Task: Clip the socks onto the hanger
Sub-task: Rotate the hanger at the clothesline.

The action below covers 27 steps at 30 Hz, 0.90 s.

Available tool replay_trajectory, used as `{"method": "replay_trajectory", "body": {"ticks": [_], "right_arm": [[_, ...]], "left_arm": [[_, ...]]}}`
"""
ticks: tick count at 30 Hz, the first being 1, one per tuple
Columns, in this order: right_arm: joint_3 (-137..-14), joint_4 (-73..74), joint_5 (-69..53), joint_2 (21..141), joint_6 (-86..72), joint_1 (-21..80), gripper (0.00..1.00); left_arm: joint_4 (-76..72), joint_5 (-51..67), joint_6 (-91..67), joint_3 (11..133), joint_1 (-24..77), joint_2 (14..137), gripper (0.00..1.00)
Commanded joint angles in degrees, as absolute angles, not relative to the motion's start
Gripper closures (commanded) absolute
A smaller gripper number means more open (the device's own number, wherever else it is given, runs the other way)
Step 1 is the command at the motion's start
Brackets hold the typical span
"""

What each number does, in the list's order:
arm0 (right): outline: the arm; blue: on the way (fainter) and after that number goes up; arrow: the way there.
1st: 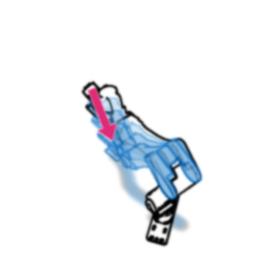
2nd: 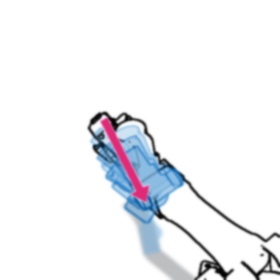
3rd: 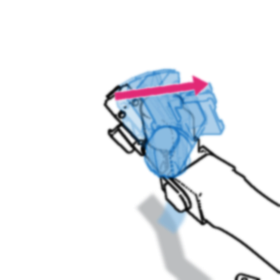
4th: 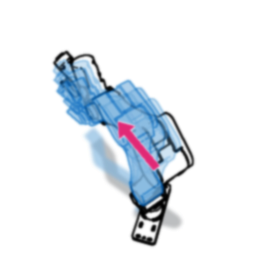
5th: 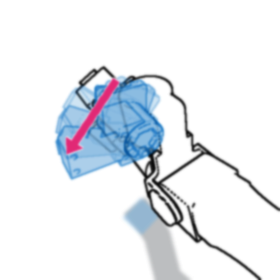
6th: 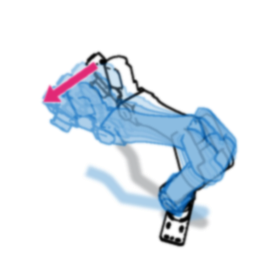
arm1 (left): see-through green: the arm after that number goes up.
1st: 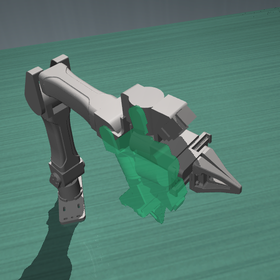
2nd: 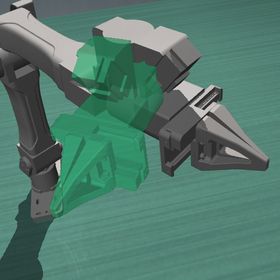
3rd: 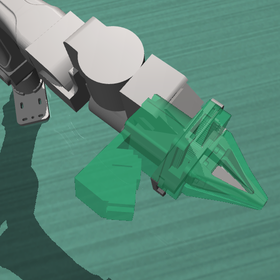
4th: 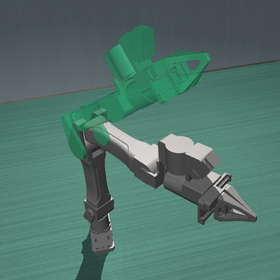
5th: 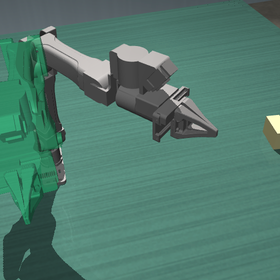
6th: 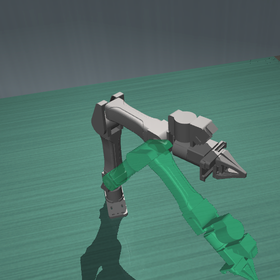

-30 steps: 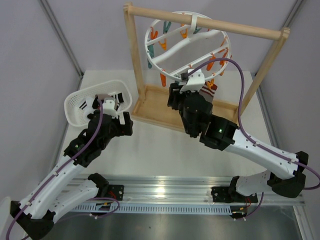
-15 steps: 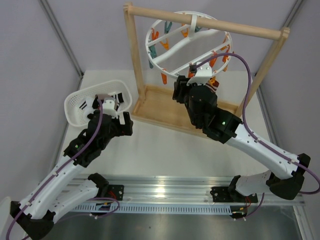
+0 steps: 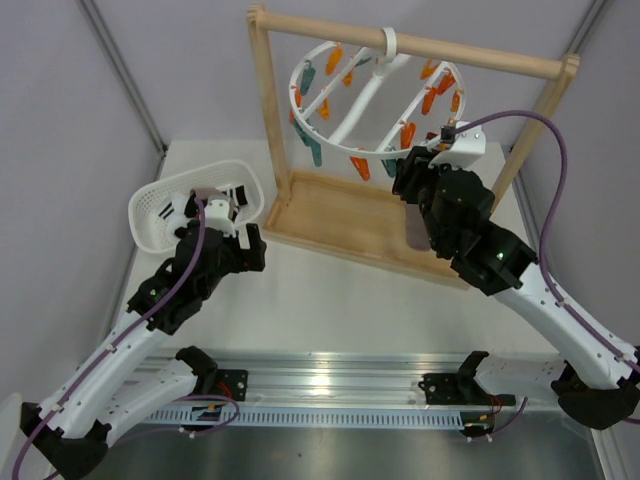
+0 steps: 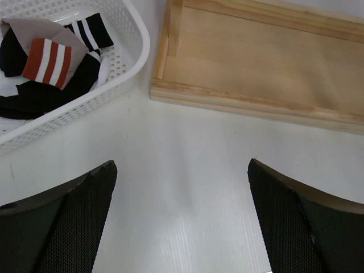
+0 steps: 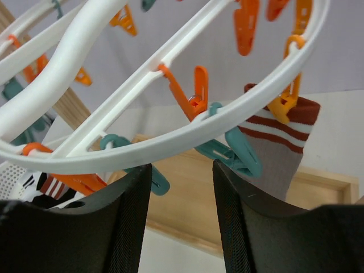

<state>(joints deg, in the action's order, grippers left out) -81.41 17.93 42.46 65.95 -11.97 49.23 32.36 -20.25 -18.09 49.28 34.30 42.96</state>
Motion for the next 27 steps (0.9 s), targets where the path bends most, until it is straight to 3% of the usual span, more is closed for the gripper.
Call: {"method": "replay_trajectory", "body": {"ticks": [1,27], "right_arm": [[-81.9,15.6,40.4,63.4,-12.0,46.6,0.49],[-80.2,17.1,25.2,61.3,-8.8,50.5,0.48]], "left_arm": [[32.0,-19.3,-19.2,49.2,33.7,42.4,0.01],[32.0,-18.9,-19.4,49.2,33.5,42.9,0.01]]}}
